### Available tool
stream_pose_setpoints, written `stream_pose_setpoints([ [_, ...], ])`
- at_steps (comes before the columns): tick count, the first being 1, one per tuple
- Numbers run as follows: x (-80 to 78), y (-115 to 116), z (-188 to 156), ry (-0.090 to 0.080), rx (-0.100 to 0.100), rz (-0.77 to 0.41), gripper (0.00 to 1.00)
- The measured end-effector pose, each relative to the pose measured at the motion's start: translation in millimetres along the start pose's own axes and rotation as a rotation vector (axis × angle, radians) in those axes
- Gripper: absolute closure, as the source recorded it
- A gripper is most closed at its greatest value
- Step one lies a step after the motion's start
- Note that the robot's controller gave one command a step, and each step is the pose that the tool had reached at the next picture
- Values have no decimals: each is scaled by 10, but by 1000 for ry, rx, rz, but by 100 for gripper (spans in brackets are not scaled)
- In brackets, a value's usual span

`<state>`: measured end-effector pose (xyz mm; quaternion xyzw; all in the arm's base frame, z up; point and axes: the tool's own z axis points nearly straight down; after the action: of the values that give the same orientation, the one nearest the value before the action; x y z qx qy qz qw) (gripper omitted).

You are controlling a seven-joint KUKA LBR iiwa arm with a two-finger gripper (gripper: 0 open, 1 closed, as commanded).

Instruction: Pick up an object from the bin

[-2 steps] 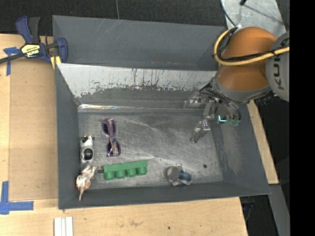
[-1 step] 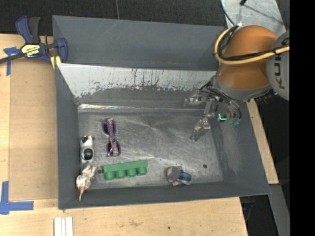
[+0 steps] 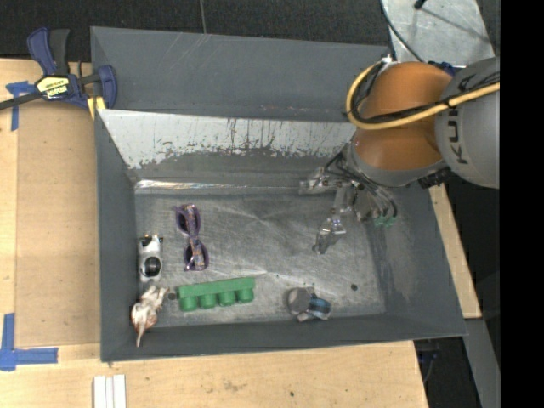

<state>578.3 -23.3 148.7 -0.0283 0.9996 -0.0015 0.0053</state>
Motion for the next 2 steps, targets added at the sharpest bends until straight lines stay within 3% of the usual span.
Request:
stream_pose_setpoints([
  [1, 181, 130, 386, 6, -5, -203, 0],
  [2, 340, 406, 441, 10, -4, -304, 0],
])
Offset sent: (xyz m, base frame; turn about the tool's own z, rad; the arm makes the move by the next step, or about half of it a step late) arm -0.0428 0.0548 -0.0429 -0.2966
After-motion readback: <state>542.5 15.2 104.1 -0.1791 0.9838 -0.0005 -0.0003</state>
